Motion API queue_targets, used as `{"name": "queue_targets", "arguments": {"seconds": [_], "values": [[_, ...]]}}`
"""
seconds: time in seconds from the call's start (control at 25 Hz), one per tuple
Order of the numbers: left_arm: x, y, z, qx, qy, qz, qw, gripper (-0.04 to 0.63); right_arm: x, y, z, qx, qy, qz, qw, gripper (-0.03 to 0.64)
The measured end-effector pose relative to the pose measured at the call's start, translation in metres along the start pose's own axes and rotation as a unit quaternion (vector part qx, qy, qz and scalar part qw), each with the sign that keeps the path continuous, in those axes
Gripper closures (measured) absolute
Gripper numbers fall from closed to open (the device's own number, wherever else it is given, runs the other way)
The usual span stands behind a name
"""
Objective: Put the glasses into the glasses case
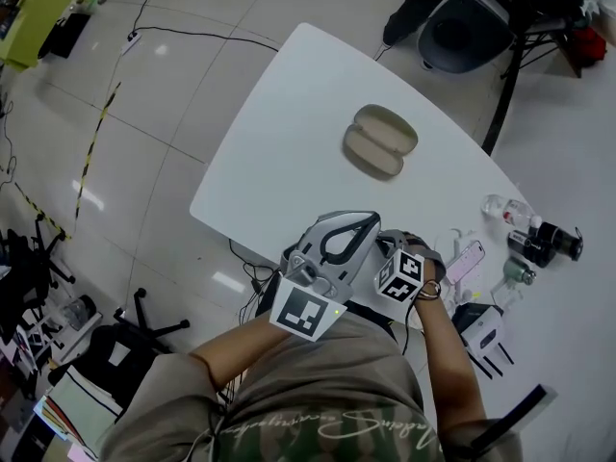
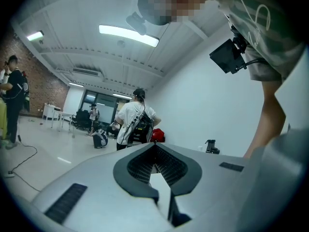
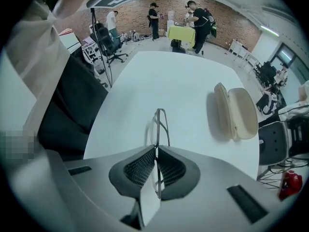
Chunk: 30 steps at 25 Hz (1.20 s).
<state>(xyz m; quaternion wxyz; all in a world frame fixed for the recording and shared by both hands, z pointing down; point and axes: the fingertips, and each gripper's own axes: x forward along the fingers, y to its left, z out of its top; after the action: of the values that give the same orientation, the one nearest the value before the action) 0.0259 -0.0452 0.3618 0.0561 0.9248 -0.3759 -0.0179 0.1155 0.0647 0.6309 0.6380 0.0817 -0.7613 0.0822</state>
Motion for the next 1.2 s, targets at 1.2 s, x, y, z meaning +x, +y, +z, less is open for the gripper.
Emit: {"name": "queue_targets", "arguments": {"seconds": [1.2], "values": [[0.014, 0.044, -0.019, 0.010, 0.001, 0.062, 0.9980, 0.595, -0.011, -0.083, 0.062, -0.003, -0.050, 0.003, 0.999, 0.583]]}}
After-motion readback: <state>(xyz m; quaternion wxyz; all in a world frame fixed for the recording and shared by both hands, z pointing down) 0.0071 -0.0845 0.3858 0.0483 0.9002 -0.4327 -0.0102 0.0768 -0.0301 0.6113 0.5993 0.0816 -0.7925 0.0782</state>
